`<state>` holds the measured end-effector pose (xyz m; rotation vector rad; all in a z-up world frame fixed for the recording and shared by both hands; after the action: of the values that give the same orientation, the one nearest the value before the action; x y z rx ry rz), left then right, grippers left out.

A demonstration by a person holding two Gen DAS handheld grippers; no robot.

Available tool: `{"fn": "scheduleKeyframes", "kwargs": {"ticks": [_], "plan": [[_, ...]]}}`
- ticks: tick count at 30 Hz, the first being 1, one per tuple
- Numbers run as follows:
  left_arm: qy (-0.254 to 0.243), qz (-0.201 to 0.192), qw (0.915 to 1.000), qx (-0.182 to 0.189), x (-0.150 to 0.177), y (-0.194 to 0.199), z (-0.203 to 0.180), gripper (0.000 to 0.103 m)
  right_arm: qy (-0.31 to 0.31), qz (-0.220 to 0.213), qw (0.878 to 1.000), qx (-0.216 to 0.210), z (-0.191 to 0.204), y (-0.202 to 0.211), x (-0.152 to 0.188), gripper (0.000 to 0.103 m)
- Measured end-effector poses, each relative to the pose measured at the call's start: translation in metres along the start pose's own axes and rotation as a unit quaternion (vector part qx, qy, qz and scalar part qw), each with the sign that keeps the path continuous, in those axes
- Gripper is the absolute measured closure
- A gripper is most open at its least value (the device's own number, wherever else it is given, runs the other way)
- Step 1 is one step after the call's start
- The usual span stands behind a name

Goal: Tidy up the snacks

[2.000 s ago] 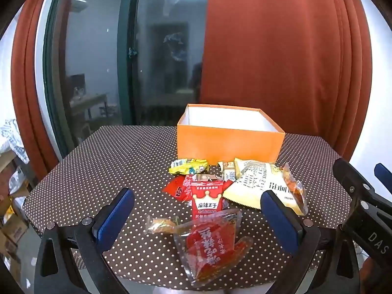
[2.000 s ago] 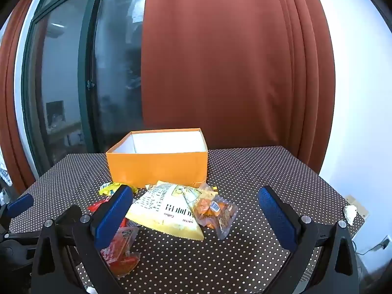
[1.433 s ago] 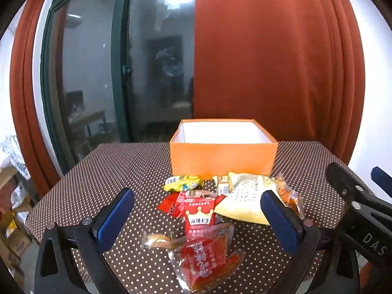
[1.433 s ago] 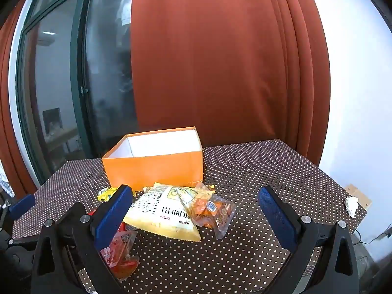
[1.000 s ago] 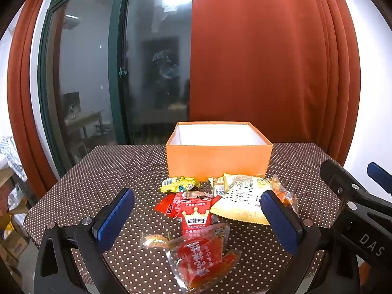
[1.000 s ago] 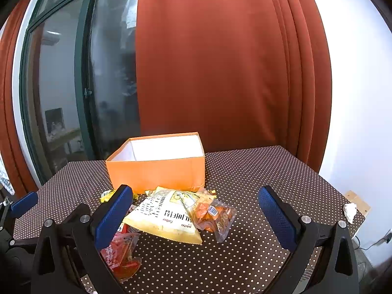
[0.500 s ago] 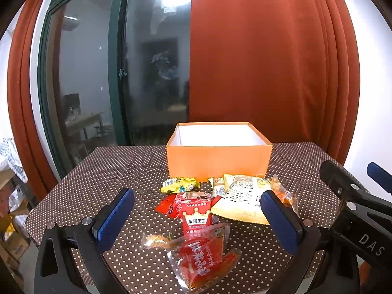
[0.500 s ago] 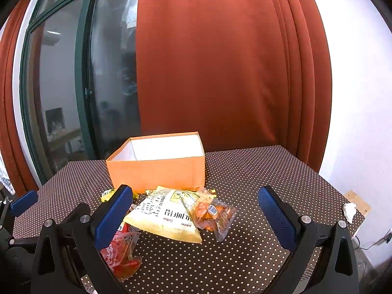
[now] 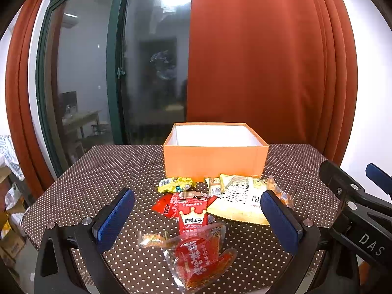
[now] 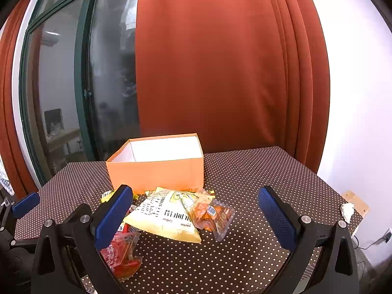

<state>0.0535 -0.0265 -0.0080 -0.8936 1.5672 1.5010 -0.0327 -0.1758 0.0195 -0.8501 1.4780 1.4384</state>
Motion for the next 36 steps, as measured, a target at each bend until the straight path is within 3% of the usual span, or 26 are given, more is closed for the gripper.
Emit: {"fn": "scheduleKeyframes", "kwargs": {"ticks": [36], "plan": [[-0.003,-0.005,0.9999,-0.008,-0.0057,0.0041,0.0025,0.001,0.0,0.003,1.0,-0.011,0.0059,-0.0029,-0.0048,0.0]]}}
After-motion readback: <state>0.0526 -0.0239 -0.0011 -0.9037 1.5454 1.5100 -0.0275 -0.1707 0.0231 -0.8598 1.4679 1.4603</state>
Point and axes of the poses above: each gripper's, at about its wrist camera, not at the fingertips, and y roughly against the way its jaws point, z to its left, x to its underside, the point moved 7 cm from there along -y, roughly the way its jaws point, and after that the axes turned 3 degrees about z, right-handed, at the moved point
